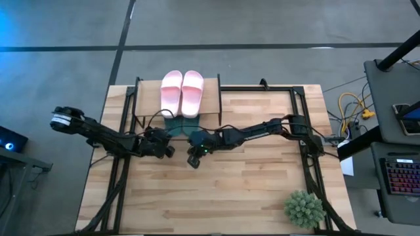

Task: Pick and place slides into the shelf
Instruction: Adjust the green slides under the shelf, then return to Home Position

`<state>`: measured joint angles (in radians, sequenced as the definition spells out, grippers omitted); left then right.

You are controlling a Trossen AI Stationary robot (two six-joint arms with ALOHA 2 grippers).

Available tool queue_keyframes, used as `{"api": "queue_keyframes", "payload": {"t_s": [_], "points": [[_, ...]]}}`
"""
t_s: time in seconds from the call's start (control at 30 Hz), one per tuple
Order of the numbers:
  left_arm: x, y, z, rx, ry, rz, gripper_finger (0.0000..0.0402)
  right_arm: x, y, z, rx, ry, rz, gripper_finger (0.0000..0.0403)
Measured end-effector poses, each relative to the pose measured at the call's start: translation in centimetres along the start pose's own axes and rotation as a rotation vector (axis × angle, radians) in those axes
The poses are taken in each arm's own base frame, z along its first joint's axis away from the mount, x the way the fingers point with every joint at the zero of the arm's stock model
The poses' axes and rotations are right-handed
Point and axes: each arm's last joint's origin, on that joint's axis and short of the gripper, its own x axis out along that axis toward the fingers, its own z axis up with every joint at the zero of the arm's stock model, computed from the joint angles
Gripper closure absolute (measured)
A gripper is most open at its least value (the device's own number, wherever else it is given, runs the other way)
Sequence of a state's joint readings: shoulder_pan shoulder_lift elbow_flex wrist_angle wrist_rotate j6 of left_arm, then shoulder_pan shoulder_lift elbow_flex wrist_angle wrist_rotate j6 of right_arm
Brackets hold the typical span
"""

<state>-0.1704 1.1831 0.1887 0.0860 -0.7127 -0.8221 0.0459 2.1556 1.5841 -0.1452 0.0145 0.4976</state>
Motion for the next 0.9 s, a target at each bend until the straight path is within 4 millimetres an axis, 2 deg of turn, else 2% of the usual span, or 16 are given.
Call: {"api": "queue_keyframes", "payload": {"t_s": [0.2,0.3,0.43,0.53,0.63,0.7,0.8,0.9], "points": [[0.5,-0.4,0.1,-0.010,0.016,0.010,0.0402,-0.4,0.6,-0.4,0.013,0.024,-0.015,0.0394],[0.1,-1.2,0.8,-0.034,0.072,-0.108,0.0402,-0.9,1.2,-0.3,0.009,0.013,-0.003,0.0394],[-1.9,-3.0,2.1,-0.026,0.116,-0.345,0.0402,-2.6,2.1,0.6,0.003,-0.016,0.025,0.0394],[-4.7,-4.6,4.3,-0.006,0.017,-0.505,0.0402,-4.5,2.6,1.5,-0.007,-0.040,0.039,0.0394],[-7.8,-5.3,7.0,0.026,-0.104,-0.626,0.0402,-7.4,2.9,2.4,-0.054,-0.016,0.036,0.0394],[-9.7,-5.1,8.8,0.018,-0.163,-0.654,0.0402,-10.3,3.1,2.8,-0.098,0.023,0.025,0.0394],[-12.2,-4.0,11.3,0.015,-0.247,-0.640,0.0402,-15.1,3.2,3.2,-0.142,0.053,0.013,0.0394],[-14.2,-2.2,12.9,0.055,-0.314,-0.606,0.0402,-19.8,3.0,3.3,-0.161,-0.004,0.027,0.0394]]}}
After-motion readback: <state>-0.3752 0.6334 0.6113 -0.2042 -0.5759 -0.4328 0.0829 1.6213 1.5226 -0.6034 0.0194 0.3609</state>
